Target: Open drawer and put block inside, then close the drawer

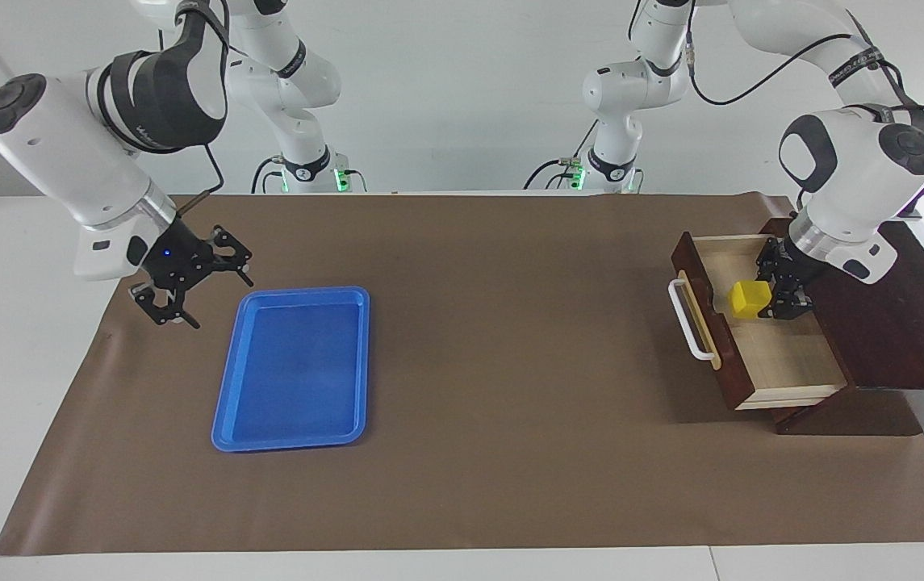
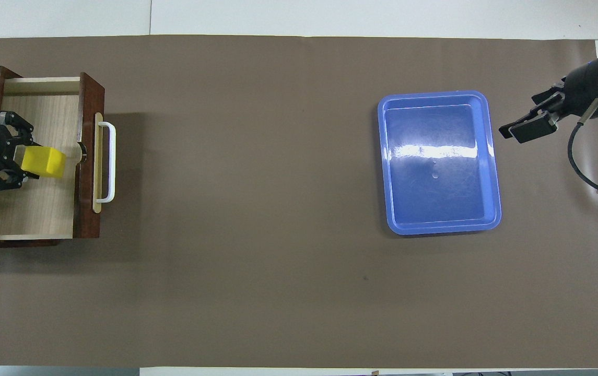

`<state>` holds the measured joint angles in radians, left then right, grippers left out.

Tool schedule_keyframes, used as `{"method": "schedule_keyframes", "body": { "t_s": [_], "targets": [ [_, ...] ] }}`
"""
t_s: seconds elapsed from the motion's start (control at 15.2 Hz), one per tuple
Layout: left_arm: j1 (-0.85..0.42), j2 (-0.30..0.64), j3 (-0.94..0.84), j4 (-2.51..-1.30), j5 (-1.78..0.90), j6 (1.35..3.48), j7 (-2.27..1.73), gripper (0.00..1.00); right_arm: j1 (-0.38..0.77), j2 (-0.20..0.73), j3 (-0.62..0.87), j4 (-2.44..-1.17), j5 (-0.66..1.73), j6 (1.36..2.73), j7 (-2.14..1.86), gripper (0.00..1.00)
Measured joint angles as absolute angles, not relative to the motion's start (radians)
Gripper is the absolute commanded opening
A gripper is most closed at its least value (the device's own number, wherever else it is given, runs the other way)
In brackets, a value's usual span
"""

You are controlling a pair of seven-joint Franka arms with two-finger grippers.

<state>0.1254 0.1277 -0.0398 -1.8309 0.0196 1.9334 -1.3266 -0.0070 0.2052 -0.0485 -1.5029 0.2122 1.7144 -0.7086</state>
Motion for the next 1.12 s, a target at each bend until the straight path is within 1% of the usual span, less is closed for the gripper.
{"method": "schedule_keyframes", "body": {
  "t_s": [0.13, 0.2, 0.26, 0.33, 0.53, 0.72, 0.86, 0.99, 1.12],
  "targets": [
    [0.130, 0.114, -0.040, -1.886, 0.020, 1.980, -1.327, 0.00, -0.005, 0.178, -0.047, -1.499, 0.154, 1.655, -0.541, 1.00],
    [0.130, 0.106, -0.041, -1.917, 0.020, 2.009, -1.327, 0.30, -0.004, 0.161, -0.044, -1.496, 0.125, 1.621, -0.457, 1.00],
    [0.130, 0.098, -0.042, -1.941, 0.020, 2.030, -1.327, 0.92, -0.002, 0.141, -0.042, -1.494, 0.099, 1.582, -0.374, 1.00],
    [0.130, 0.088, -0.042, -1.950, 0.020, 2.037, -1.327, 1.00, 0.000, 0.121, -0.038, -1.494, 0.072, 1.545, -0.294, 1.00],
    [0.130, 0.078, -0.043, -1.933, 0.019, 2.015, -1.329, 1.00, 0.002, 0.081, -0.036, -1.497, 0.013, 1.498, -0.123, 1.00],
    [0.111, 0.088, -0.054, -1.828, 0.017, 1.906, -1.414, 1.00, 0.002, 0.071, -0.036, -1.516, -0.027, 1.495, -0.009, 1.00],
    [0.039, 0.096, -0.059, -1.794, 0.017, 1.879, -1.503, 1.00, 0.001, 0.043, -0.037, -1.568, -0.042, 1.498, 0.015, 1.00],
    [-0.039, 0.106, -0.064, -1.795, 0.018, 1.878, -1.574, 1.00, -0.001, 0.002, -0.038, -1.640, -0.045, 1.521, 0.017, 1.00],
    [-0.093, 0.117, -0.065, -1.813, 0.019, 1.895, -1.634, 1.00, -0.002, -0.025, -0.038, -1.694, -0.045, 1.579, 0.016, 1.00]
  ]
}}
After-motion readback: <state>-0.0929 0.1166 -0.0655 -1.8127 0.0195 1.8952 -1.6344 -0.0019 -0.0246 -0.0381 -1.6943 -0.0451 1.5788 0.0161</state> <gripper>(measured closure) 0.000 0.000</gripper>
